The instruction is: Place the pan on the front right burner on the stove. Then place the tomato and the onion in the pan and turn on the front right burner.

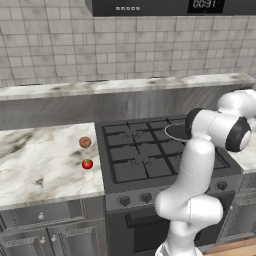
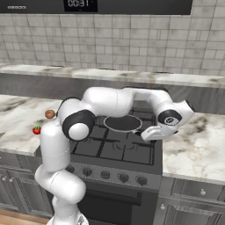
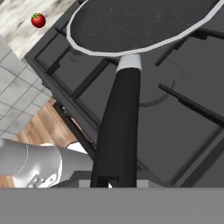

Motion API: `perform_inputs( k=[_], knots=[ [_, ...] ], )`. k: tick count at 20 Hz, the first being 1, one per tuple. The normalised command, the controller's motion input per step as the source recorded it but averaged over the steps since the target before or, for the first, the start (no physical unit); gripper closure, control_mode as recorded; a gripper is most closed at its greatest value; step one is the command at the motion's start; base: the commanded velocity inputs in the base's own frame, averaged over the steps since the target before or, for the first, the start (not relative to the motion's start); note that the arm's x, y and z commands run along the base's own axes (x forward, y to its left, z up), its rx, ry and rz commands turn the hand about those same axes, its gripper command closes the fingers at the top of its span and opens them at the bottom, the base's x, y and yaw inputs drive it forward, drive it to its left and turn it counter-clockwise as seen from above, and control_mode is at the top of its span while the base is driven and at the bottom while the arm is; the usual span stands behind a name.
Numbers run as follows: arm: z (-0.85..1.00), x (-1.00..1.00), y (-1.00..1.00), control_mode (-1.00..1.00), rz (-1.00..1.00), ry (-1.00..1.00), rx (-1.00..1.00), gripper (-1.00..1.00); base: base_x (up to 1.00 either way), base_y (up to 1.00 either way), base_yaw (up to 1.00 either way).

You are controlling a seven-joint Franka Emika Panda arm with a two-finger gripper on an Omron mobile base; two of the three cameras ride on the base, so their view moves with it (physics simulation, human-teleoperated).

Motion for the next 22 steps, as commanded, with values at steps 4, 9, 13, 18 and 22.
perform_inputs(
  k=[4, 9, 13, 18, 22],
  knots=[
    [-0.32, 0.00, 0.00, -1.00, 0.00, 0.00, 0.00, 1.00, 0.00, 0.00, 0.00],
    [-0.34, -0.04, -0.04, -1.00, 0.00, 0.00, 0.00, 1.00, 0.00, 0.00, 0.00],
    [-0.32, -0.05, -0.07, -1.00, 0.00, 0.00, 0.00, 1.00, 0.00, 0.00, 0.00],
    [-0.28, -0.04, -0.10, -1.00, 0.00, 0.00, 0.00, 1.00, 0.00, 0.00, 0.00],
    [-0.32, -0.03, -0.11, -1.00, 0.00, 0.00, 0.00, 1.00, 0.00, 0.00, 0.00]
  ],
)
